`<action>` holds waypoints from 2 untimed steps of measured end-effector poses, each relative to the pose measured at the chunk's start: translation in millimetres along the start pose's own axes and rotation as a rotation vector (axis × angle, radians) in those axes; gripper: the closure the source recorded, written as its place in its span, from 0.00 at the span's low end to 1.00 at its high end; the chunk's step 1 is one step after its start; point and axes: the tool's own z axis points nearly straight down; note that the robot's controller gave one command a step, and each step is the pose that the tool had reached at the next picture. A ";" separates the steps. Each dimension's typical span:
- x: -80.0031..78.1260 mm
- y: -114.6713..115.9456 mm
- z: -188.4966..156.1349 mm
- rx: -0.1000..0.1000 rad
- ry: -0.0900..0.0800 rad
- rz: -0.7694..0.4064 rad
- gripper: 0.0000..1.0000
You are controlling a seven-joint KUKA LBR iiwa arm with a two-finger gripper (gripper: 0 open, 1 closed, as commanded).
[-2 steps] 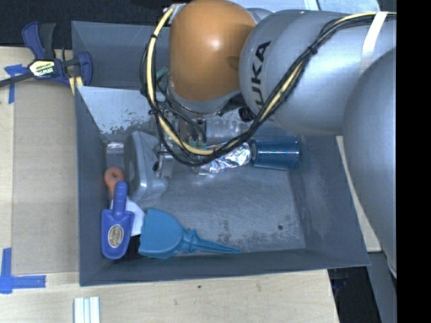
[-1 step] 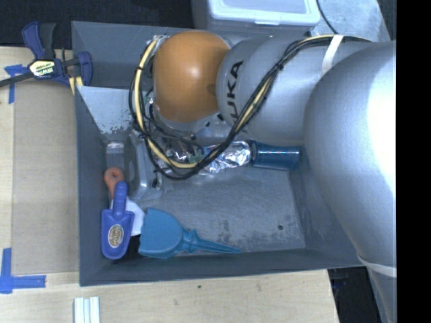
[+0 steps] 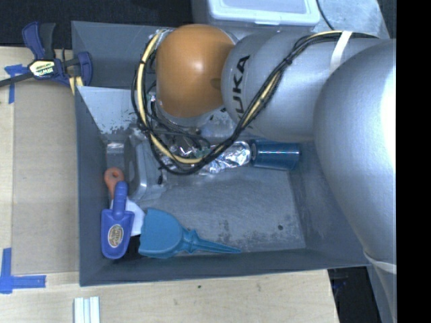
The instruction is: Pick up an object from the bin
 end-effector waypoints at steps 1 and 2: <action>-7.6 -0.9 34.9 0.004 -0.002 -0.347 0.00; -19.3 -1.7 64.9 0.017 -0.007 -0.449 0.00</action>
Offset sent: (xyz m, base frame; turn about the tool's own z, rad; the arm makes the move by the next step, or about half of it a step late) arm 0.0109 0.0135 -0.0751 -0.4540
